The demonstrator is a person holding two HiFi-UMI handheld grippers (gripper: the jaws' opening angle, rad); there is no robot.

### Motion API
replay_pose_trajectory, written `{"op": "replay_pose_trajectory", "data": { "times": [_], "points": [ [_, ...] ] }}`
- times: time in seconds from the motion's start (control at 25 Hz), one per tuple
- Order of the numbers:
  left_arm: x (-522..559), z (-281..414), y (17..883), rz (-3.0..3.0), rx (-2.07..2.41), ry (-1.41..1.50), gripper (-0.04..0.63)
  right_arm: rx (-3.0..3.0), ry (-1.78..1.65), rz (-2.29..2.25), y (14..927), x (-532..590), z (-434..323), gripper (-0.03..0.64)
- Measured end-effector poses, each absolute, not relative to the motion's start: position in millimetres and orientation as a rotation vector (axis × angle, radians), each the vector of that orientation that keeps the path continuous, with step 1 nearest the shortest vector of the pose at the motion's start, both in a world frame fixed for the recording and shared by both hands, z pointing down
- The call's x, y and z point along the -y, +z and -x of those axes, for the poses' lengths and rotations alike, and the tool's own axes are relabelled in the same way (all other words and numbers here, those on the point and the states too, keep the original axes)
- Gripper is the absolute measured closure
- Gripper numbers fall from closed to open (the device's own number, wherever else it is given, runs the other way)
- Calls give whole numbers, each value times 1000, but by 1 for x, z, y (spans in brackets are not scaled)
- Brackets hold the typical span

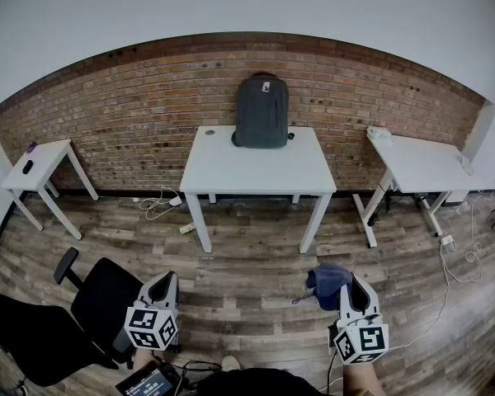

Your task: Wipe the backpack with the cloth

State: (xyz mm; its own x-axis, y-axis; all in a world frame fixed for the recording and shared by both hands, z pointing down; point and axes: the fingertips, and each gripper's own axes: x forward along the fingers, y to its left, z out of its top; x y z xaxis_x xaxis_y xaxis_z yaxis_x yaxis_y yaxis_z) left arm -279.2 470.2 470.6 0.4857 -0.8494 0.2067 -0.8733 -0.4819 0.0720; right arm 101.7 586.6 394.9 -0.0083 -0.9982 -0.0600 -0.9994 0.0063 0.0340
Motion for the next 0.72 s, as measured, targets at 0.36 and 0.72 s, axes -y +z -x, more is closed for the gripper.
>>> {"op": "replay_pose_trajectory", "data": {
  "times": [0.36, 0.72],
  "points": [
    [-430, 308, 478, -2582, 1457, 197, 598, -2179, 108, 2251, 404, -560, -67, 569],
    [-398, 345, 489, -2579, 1432, 223, 598, -2147, 93, 2274, 410, -539, -32, 569]
  ]
}}
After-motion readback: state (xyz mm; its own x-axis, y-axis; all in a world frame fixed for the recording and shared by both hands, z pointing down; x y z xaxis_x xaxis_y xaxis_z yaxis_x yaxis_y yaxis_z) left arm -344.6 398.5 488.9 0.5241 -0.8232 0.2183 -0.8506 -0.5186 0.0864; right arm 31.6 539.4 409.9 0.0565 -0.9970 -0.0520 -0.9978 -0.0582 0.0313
